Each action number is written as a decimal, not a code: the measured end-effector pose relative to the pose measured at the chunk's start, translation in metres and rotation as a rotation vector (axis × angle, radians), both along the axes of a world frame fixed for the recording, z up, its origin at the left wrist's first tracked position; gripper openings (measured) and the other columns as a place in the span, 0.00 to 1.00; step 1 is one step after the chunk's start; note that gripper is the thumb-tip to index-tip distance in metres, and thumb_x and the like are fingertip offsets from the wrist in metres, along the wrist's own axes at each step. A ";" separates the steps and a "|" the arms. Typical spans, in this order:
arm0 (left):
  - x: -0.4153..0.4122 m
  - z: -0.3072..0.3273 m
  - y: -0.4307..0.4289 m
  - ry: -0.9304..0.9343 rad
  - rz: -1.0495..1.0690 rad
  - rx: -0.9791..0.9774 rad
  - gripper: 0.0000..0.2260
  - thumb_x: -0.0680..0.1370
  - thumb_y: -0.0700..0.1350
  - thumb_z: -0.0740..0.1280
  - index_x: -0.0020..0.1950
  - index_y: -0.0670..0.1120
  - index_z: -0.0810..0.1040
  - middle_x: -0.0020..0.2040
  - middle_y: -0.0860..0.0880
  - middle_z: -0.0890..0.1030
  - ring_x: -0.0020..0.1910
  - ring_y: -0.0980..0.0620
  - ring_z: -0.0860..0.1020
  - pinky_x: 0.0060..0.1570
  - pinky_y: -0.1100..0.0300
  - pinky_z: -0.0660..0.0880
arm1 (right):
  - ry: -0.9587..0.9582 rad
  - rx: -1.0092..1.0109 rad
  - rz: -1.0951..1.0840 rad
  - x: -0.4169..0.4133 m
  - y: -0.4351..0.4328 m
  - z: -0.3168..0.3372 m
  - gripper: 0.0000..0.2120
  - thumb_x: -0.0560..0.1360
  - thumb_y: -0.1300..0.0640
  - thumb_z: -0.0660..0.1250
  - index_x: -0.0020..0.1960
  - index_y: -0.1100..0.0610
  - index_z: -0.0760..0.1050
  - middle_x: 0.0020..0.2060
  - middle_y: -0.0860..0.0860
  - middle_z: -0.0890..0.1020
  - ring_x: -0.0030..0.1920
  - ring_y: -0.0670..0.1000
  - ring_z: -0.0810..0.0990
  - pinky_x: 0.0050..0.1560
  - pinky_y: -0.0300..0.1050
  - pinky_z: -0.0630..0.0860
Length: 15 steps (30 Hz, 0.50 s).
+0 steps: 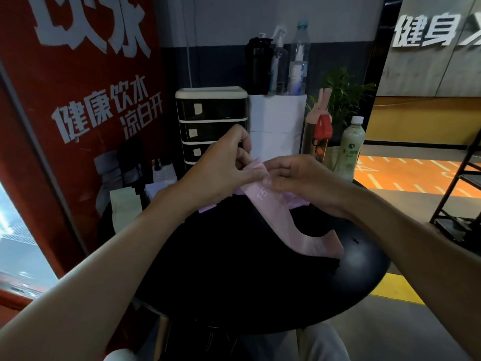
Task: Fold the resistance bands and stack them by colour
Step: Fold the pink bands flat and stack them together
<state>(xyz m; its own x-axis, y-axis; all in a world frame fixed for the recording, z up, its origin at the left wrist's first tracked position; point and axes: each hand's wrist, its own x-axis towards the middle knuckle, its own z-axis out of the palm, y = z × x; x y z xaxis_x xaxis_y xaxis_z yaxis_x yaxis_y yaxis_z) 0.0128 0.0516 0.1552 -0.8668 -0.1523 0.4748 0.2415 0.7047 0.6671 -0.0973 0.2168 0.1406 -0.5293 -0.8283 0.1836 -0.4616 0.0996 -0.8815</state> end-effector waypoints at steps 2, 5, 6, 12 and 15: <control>0.000 0.004 0.000 0.015 -0.013 0.021 0.18 0.73 0.43 0.76 0.49 0.46 0.66 0.41 0.45 0.85 0.42 0.43 0.83 0.46 0.41 0.80 | 0.051 -0.033 0.003 0.002 -0.003 0.005 0.09 0.75 0.61 0.71 0.55 0.58 0.81 0.49 0.56 0.85 0.53 0.54 0.83 0.58 0.52 0.78; 0.001 0.003 0.001 0.046 -0.014 0.085 0.18 0.73 0.45 0.76 0.49 0.45 0.66 0.41 0.45 0.85 0.41 0.45 0.84 0.42 0.46 0.81 | 0.119 -0.057 -0.024 0.002 -0.004 0.009 0.06 0.74 0.61 0.72 0.51 0.58 0.82 0.47 0.58 0.85 0.49 0.53 0.83 0.58 0.54 0.78; 0.002 0.002 0.001 0.058 -0.007 0.124 0.18 0.73 0.45 0.76 0.49 0.46 0.67 0.42 0.45 0.85 0.39 0.47 0.84 0.38 0.51 0.81 | 0.132 -0.069 -0.032 0.002 -0.004 0.010 0.06 0.74 0.61 0.72 0.50 0.58 0.82 0.46 0.58 0.85 0.48 0.54 0.83 0.57 0.53 0.79; 0.001 -0.017 0.009 0.109 0.089 0.327 0.21 0.71 0.43 0.78 0.60 0.46 0.74 0.54 0.48 0.81 0.39 0.53 0.80 0.39 0.60 0.79 | 0.077 -0.236 -0.126 -0.005 -0.007 0.018 0.04 0.74 0.63 0.71 0.45 0.56 0.79 0.35 0.48 0.84 0.39 0.46 0.81 0.42 0.39 0.77; 0.001 -0.025 0.016 0.046 0.054 0.538 0.24 0.74 0.41 0.75 0.67 0.41 0.73 0.60 0.45 0.80 0.29 0.51 0.78 0.31 0.57 0.78 | 0.044 -0.277 -0.148 -0.010 -0.009 0.031 0.03 0.75 0.64 0.70 0.45 0.58 0.80 0.34 0.46 0.84 0.35 0.42 0.80 0.38 0.33 0.75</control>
<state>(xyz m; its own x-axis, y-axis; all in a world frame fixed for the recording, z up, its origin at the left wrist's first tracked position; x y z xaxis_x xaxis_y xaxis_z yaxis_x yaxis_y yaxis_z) 0.0138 0.0673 0.1306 -0.8310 -0.4286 0.3547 0.2518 0.2787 0.9268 -0.1073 0.2077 0.1714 -0.6269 -0.6583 0.4167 -0.4983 -0.0724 -0.8640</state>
